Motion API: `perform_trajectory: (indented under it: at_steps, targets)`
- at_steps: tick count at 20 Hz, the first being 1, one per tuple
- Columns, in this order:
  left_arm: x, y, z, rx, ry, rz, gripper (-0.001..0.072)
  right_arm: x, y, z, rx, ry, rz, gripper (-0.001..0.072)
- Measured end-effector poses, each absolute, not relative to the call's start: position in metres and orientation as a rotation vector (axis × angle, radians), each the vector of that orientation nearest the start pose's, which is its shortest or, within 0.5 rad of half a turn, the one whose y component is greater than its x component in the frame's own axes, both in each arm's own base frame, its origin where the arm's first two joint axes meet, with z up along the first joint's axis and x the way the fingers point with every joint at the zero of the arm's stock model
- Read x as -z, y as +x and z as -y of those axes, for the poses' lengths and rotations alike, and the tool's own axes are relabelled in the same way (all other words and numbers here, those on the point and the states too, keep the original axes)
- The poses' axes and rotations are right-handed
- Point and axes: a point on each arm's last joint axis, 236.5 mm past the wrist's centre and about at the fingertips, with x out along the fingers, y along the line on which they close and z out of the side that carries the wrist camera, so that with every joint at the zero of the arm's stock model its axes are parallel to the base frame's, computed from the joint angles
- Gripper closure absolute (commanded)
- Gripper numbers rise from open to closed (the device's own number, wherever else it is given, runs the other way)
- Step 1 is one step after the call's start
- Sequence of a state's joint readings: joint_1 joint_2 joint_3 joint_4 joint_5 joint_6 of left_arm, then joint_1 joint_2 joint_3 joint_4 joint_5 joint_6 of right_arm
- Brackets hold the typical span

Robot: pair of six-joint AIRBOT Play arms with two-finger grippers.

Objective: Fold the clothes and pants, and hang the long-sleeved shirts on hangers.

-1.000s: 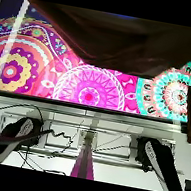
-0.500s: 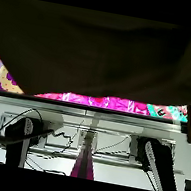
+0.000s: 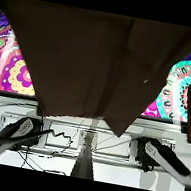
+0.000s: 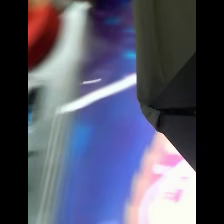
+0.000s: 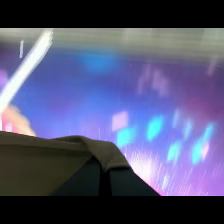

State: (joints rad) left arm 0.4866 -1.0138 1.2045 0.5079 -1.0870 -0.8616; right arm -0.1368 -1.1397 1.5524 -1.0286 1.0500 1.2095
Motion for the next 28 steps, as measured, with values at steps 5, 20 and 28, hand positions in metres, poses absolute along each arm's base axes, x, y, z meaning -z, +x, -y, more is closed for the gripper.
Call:
perform_trajectory:
  at_steps: [5, 20, 28]
  targets:
    - [-0.075, 0.474, 0.021, 0.444, -0.44, -0.774, 0.0697, -0.119, 0.495, -0.042, -0.353, 0.21, -0.885, 0.0701]
    - [0.045, 0.465, 0.061, 0.437, -0.431, -1.086, 0.0666, 0.022, 0.458, 0.001, -0.231, 0.118, -1.342, 0.0621]
    - [0.038, 0.442, 0.065, 0.467, -0.431, -1.167, 0.0166, 0.046, 0.399, 0.016, -0.2, 0.091, -1.588, 0.0585]
